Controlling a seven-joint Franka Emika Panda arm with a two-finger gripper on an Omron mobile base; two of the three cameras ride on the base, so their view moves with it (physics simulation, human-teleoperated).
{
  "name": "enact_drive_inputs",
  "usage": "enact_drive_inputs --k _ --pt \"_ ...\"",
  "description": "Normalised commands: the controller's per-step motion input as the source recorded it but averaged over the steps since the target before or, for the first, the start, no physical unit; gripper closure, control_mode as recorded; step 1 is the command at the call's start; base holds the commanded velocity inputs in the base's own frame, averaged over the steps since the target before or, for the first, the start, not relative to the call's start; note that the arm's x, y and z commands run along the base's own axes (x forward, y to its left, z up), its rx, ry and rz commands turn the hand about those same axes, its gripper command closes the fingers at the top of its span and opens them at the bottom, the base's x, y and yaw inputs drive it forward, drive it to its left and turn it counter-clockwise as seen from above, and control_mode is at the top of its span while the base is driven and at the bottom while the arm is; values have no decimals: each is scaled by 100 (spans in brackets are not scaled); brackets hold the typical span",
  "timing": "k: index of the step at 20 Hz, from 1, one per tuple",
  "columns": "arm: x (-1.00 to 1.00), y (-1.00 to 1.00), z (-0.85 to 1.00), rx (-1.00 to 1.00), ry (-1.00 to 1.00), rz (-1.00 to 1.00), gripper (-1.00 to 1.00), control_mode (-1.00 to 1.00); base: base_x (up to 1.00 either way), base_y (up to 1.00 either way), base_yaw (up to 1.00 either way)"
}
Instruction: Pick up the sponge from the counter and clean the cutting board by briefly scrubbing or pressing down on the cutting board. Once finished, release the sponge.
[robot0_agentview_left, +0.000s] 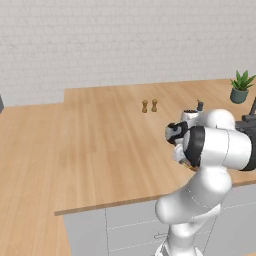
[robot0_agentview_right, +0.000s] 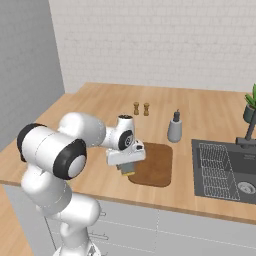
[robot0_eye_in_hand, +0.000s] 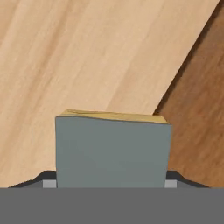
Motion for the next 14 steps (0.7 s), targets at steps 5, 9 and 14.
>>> enact_drive_inputs --k 5,9,14 --pt "71 -15 85 4 -15 -15 100 -100 0 0 0" --pt "77 -51 -10 1 -5 -15 100 -100 0 0 0" --pt "74 -88 -10 1 3 -4 100 -100 0 0 0"
